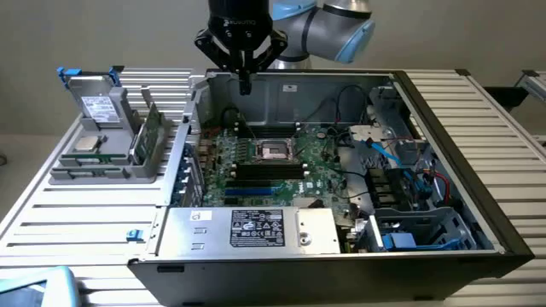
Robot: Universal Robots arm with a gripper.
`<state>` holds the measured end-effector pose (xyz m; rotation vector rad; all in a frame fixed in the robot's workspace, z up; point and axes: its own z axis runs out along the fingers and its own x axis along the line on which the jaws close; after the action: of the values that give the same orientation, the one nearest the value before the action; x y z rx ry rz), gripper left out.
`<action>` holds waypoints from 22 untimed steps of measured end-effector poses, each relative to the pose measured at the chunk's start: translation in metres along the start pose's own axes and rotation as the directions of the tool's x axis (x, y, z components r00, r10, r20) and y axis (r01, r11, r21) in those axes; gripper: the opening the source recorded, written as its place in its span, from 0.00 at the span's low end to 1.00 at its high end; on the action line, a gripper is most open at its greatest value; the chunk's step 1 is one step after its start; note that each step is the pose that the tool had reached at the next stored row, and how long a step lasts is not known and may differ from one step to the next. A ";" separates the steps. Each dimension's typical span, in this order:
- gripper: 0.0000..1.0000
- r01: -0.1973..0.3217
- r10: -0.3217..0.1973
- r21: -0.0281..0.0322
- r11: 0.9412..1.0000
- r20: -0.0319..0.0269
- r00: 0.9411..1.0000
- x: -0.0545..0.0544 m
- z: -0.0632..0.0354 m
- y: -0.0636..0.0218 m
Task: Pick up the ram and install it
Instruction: 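Reach for the ram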
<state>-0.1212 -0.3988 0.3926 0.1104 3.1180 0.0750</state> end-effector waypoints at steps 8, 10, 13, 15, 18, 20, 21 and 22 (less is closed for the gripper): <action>0.11 0.000 0.000 0.000 1.000 0.000 1.000 0.000 0.0000 0.0000; 0.11 0.000 0.000 0.000 1.000 0.000 1.000 0.000 0.0000 0.0000; 0.11 0.000 0.000 0.000 1.000 0.001 1.000 0.001 -0.0001 -0.0001; 0.11 0.000 0.000 0.000 1.000 0.005 1.000 0.007 -0.0002 -0.0005; 0.11 0.000 0.000 -0.001 1.000 0.007 1.000 0.020 -0.0005 -0.0014; 0.11 0.000 0.000 -0.001 1.000 0.008 1.000 0.029 -0.0006 -0.0020; 0.11 0.000 0.000 -0.001 1.000 0.009 1.000 0.034 -0.0007 -0.0024; 0.11 0.000 0.000 -0.001 1.000 0.009 1.000 0.038 -0.0009 -0.0027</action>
<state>-0.1594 -0.3988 0.3926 0.1097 3.1087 0.0753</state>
